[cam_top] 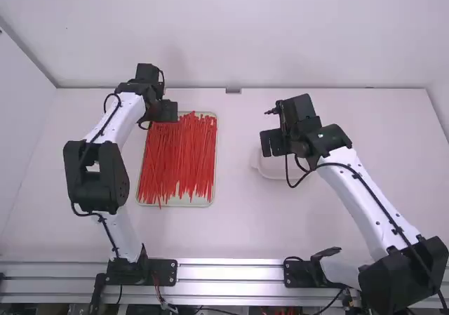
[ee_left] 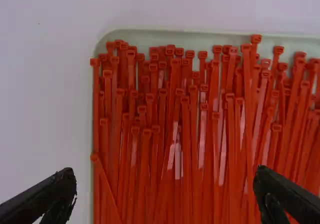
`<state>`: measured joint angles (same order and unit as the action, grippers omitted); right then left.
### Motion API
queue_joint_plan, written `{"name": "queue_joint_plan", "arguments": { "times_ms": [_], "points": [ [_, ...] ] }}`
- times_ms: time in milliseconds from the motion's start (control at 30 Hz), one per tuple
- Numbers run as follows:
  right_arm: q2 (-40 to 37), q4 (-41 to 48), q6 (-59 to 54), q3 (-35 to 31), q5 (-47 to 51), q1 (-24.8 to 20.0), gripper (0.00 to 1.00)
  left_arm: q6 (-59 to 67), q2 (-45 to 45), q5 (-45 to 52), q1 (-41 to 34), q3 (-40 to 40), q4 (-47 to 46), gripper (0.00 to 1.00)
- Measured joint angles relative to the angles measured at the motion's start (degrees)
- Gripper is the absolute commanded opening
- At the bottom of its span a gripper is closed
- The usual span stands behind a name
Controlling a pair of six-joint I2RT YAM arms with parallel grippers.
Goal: Fasten the cable tie
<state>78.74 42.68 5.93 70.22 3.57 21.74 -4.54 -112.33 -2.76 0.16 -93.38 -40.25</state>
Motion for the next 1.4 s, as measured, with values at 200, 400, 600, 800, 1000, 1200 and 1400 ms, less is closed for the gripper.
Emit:
{"name": "queue_joint_plan", "arguments": {
  "times_ms": [200, 400, 600, 800, 1000, 1200, 1400],
  "points": [
    [0.0, 0.1, 0.0, 0.0, 0.0, 0.0, 0.99, -0.7, -2.0, -0.9, 0.0, 2.8, 6.5, 0.67],
    [0.0, 1.0, 0.0, 0.0, 0.0, 0.0, 0.99, -2.2, -2.0, -3.2, 0.0, 7.2, 11.1, 0.37],
    [0.0, 1.0, -0.1, 0.0, 0.0, 0.0, 0.99, 0.7, -2.0, -3.6, 0.1, 12.1, 17.6, 0.35],
    [0.0, 1.1, 0.0, 0.0, 0.0, 0.0, 0.99, 3.1, -2.0, -3.9, 0.4, 17.1, 23.0, 0.29],
    [0.0, 1.1, -0.1, 0.0, 0.0, 0.0, 0.99, 3.3, -2.0, -3.9, 2.1, 19.8, 26.7, 0.24],
    [0.0, 1.1, 0.0, 0.0, 0.0, 0.0, 0.99, 5.5, -2.0, -3.9, 2.2, 22.2, 29.8, 0.25],
    [0.0, 1.2, -0.1, 0.0, 0.0, 0.0, 0.99, 5.9, -2.0, -3.9, 2.2, 22.9, 32.5, 0.23]
  ]
}}
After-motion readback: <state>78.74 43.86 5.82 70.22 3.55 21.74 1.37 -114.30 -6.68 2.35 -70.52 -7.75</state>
